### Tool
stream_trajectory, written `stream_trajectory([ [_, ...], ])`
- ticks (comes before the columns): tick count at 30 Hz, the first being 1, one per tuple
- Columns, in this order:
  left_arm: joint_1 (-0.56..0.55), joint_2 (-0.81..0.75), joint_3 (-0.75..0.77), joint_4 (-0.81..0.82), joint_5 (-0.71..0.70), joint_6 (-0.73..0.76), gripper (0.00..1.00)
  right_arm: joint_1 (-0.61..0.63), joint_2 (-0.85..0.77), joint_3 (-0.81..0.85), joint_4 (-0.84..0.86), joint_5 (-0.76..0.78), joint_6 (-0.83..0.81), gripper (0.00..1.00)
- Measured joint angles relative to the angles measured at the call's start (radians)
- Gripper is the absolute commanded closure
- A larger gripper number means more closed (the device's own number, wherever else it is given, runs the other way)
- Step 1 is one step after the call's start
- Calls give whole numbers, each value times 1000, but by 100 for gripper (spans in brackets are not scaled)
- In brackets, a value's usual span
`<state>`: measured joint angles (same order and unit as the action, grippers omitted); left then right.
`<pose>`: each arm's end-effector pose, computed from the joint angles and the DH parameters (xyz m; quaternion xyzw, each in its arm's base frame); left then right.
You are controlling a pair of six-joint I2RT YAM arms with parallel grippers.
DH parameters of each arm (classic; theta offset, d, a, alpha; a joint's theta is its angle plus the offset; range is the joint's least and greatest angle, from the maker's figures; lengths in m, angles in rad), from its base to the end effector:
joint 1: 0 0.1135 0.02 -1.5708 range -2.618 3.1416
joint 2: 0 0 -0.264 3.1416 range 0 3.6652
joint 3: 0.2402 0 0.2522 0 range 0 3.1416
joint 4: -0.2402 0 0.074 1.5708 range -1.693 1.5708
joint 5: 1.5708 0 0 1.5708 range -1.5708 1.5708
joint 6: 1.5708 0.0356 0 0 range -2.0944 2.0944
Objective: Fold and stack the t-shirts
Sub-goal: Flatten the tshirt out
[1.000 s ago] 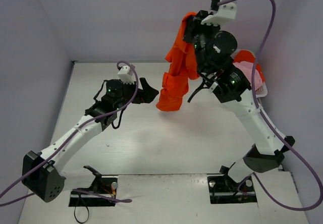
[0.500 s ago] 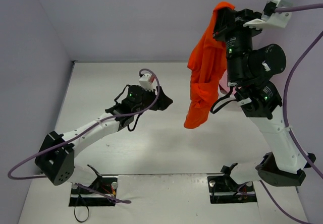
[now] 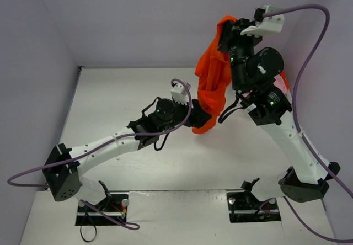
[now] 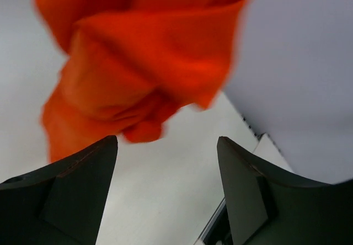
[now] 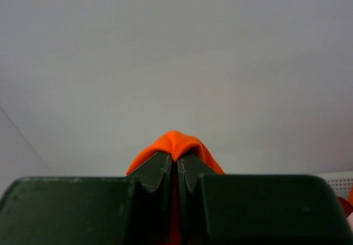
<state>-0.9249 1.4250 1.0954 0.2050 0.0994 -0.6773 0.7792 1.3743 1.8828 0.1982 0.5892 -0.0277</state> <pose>0.2027 -0.2748 0.3386 0.1251 0.7390 -0.5005 0.4332 0.1790 0.1490 0.6114 0.0852 0.4720 0.2058 0.8530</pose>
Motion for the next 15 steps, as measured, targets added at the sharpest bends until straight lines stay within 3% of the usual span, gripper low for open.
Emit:
stream_trajectory([
  [11, -7, 42, 288, -14, -90, 71, 28, 0, -2, -83, -6, -2, 13, 100],
  [15, -7, 70, 320, -14, -131, 121, 28, 0, -5, -97, -8, -2, 19, 100],
])
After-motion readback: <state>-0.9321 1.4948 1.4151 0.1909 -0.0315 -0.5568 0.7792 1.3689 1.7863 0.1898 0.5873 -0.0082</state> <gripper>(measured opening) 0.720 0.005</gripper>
